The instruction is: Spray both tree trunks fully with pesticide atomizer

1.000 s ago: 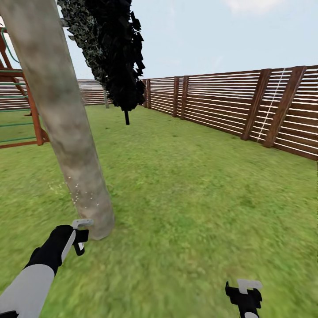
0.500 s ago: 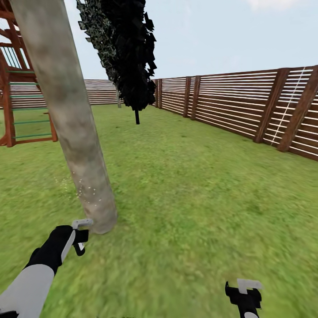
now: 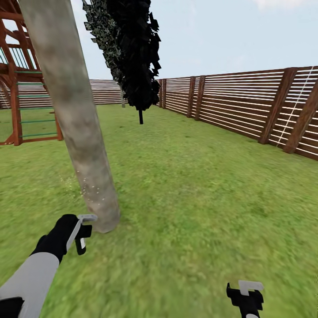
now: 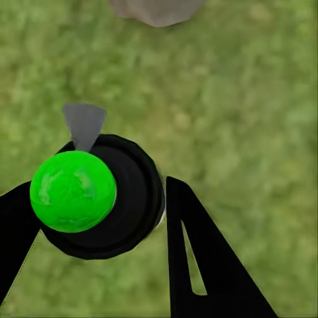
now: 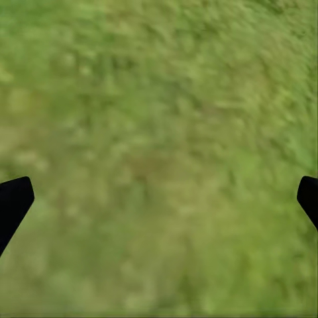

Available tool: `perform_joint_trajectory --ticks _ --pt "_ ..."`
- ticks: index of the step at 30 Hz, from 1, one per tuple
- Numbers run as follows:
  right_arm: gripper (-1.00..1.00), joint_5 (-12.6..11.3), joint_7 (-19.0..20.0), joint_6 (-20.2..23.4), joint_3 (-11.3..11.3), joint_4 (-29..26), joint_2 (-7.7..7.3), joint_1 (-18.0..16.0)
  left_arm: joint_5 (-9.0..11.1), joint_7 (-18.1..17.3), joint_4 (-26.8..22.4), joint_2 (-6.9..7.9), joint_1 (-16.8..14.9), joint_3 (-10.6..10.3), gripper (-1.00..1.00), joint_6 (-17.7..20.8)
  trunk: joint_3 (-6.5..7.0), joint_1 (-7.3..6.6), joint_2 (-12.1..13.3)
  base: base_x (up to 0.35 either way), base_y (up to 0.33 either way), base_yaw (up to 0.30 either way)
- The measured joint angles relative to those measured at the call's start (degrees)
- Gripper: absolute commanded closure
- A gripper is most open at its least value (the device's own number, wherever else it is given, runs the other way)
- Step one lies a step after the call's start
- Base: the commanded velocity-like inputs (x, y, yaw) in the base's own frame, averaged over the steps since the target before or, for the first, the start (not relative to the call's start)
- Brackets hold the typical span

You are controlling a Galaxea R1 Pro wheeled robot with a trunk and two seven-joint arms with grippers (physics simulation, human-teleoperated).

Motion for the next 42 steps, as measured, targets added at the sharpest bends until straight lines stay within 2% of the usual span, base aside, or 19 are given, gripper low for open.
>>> perform_joint_trajectory --ticks 13,15,17,23,27,31,34,38,42 --pt "-1.0 0.0 0.0 0.0 0.1 0.0 0.19 0.0 0.4 0.2 -0.2 -0.06 0.0 -0.3 1.0 -0.3 0.0 0.0 0.0 0.047 -0.259 0.0" --pt "-1.0 0.0 0.0 0.0 0.1 0.1 0.23 0.0 0.6 0.2 -1.4 -0.41 0.1 -0.2 1.0 -0.3 0.0 0.0 0.0 0.0 -0.274 0.089" --pt "-1.0 0.0 0.0 0.0 0.1 0.1 0.28 0.0 0.4 0.3 -3.3 -0.92 0.3 -0.2 1.0 -0.3 0.0 0.0 0.0 0.0 -0.274 0.21" --pt "-1.0 0.0 0.0 0.0 0.1 0.1 0.29 0.0 0.4 0.2 -5.1 -1.12 0.4 -0.2 1.0 -0.2 0.0 -0.01 0.0 0.029 -0.273 0.267" --pt "-1.0 0.0 0.0 0.0 0.1 0.1 0.37 0.0 0.4 0.2 -6.8 -1.13 0.2 -0.2 1.0 -0.1 0.0 -0.02 0.0 0.194 -0.217 0.276" --pt "-1.0 0.0 0.0 0.0 0.1 0.0 0.35 0.0 0.4 0.2 -7.1 -1.85 -0.4 -0.3 1.0 0.0 0.0 -0.03 0.0 0.247 -0.087 0.277" --pt "-1.0 0.0 0.0 0.0 0.1 0.0 0.31 0.0 0.3 0.2 -7.2 -1.87 -1.3 -0.2 1.0 0.2 0.0 0.0 0.0 0.047 -0.009 0.277" --pt "-1.0 0.0 0.0 0.0 0.0 0.0 0.29 0.0 0.0 0.2 -7.6 -1.82 -5.8 0.0 1.0 0.7 0.01 0.0 0.0 0.004 -0.001 0.276" --pt "-1.0 0.0 -0.1 0.0 0.0 0.0 0.28 0.0 -0.1 0.2 -7.7 -1.37 -9.9 0.1 1.0 3.1 0.0 0.0 0.0 0.0 0.0 0.235"
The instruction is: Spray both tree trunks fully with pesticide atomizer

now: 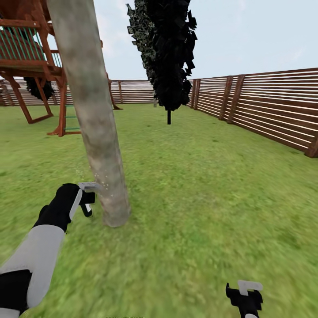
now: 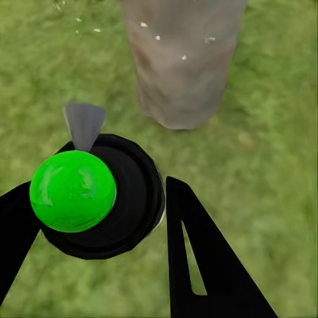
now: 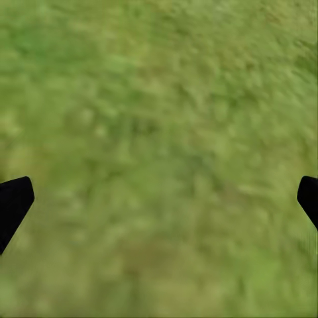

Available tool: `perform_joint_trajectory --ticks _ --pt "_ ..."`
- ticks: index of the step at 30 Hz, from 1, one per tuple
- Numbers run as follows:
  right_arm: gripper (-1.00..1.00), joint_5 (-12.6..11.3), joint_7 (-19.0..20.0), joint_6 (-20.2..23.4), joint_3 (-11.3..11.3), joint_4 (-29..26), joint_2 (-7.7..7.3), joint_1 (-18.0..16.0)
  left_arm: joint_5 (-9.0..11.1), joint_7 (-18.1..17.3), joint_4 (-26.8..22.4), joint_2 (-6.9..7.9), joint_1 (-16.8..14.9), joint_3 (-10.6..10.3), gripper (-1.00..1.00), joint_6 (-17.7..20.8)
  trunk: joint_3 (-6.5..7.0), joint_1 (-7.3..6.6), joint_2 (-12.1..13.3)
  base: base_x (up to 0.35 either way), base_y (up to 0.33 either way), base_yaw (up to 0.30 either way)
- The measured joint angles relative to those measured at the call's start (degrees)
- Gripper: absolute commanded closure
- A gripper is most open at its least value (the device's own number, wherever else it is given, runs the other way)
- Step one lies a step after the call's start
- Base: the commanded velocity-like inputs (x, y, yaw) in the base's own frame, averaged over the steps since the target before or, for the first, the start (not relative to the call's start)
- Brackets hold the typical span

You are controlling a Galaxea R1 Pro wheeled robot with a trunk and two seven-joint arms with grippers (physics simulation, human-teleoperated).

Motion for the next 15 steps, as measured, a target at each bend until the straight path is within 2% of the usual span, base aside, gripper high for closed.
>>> perform_joint_trajectory --ticks 5,15 --pt "-1.0 0.0 0.0 0.0 0.0 0.0 -0.1 0.0 0.0 -0.1 -0.1 0.23 -0.2 0.1 1.0 0.3 0.0 0.0 0.0 0.028 -0.049 0.036" --pt "-1.0 0.0 0.0 0.0 0.0 0.0 -0.34 0.0 -0.1 -0.1 -0.2 0.23 0.0 0.1 1.0 0.2 0.0 0.0 0.0 0.104 -0.242 0.001"
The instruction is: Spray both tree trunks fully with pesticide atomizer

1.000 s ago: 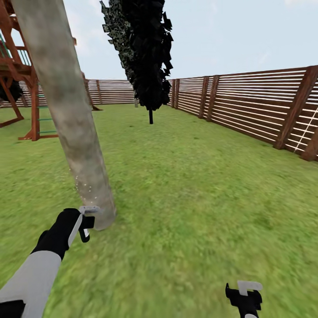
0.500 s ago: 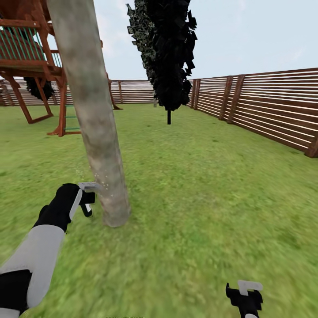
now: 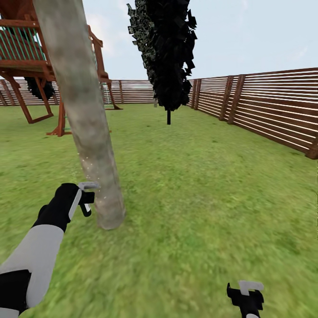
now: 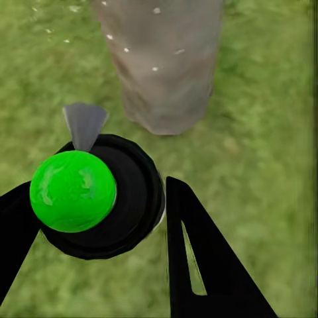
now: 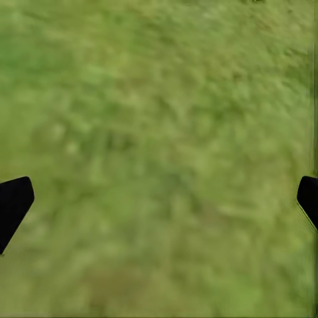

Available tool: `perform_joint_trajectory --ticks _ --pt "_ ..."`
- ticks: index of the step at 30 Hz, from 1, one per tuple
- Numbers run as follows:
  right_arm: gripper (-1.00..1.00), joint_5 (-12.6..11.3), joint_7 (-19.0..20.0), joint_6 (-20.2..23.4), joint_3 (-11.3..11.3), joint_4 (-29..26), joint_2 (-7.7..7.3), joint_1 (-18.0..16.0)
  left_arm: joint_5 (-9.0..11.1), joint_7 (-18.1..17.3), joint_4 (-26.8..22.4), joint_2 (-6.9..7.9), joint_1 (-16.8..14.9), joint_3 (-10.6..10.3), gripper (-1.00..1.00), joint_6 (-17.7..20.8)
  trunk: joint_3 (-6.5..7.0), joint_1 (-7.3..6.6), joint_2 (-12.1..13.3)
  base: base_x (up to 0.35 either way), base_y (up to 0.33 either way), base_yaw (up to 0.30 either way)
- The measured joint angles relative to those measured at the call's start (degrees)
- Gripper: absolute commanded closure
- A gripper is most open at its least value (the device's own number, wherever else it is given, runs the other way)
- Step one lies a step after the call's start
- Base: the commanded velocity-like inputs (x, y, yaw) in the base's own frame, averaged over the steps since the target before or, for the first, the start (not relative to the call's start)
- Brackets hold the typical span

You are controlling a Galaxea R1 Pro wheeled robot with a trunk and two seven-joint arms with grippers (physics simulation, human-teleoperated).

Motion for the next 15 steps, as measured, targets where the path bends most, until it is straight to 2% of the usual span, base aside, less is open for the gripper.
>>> perform_joint_trajectory --ticks 6,11,15 --pt "-1.0 0.0 0.0 0.0 0.0 0.0 0.04 0.0 0.0 0.1 0.0 0.18 0.1 0.0 1.0 0.0 0.0 0.0 0.0 0.011 -0.274 0.0" --pt "-1.0 0.0 0.0 0.0 0.0 0.0 0.08 0.0 -0.1 0.1 0.0 0.26 0.2 0.0 1.0 0.0 0.0 -0.01 0.0 0.136 -0.258 0.007" --pt "-1.0 0.0 0.0 0.0 0.0 0.0 0.13 0.0 -0.1 0.2 0.1 0.29 0.3 0.0 1.0 -0.1 0.0 -0.01 0.0 0.124 -0.248 0.205"
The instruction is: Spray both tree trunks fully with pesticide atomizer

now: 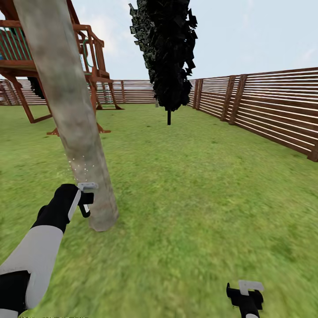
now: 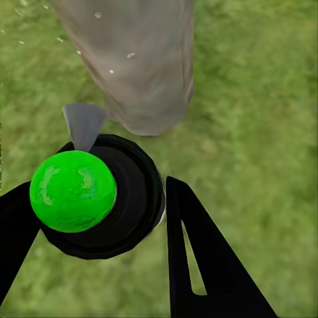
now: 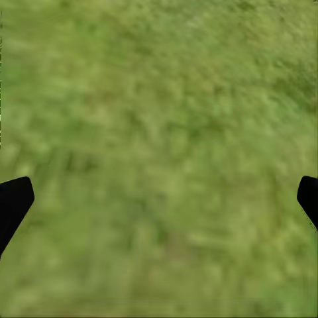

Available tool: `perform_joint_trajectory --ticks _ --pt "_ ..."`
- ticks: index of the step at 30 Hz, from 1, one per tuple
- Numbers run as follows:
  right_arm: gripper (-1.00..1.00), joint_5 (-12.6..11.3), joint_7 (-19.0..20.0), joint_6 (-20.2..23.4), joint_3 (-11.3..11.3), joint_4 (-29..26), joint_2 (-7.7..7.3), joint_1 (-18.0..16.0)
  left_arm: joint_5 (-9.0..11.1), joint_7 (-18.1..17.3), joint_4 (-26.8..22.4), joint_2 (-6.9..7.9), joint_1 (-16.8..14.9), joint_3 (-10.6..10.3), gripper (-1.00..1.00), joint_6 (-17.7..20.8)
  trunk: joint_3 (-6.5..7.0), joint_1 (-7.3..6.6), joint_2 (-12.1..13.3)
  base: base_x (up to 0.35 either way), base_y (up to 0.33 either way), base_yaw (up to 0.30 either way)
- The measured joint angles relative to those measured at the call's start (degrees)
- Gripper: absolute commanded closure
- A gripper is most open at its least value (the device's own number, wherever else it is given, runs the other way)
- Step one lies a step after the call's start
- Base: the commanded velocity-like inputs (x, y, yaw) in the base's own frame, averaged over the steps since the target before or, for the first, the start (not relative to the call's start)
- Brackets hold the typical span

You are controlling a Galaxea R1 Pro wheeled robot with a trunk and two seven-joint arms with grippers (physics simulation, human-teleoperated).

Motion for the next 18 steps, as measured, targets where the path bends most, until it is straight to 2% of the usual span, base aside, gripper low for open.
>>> perform_joint_trajectory --ticks 6,9,18 --pt "-1.0 0.0 0.0 0.0 0.0 0.0 0.05 0.0 0.0 0.1 0.1 0.34 1.9 0.1 1.0 -0.3 0.0 0.01 0.0 0.008 -0.272 0.266" --pt "-1.0 0.0 0.0 0.0 0.0 0.0 0.04 0.0 0.1 0.3 0.1 0.49 4.6 0.1 1.0 -0.6 0.0 0.0 0.0 0.098 -0.264 0.058" --pt "-1.0 0.0 0.1 0.0 0.0 0.0 0.04 0.0 0.1 0.3 0.5 0.41 5.6 0.1 1.0 -0.8 0.0 -0.01 0.0 0.222 -0.2 0.005"
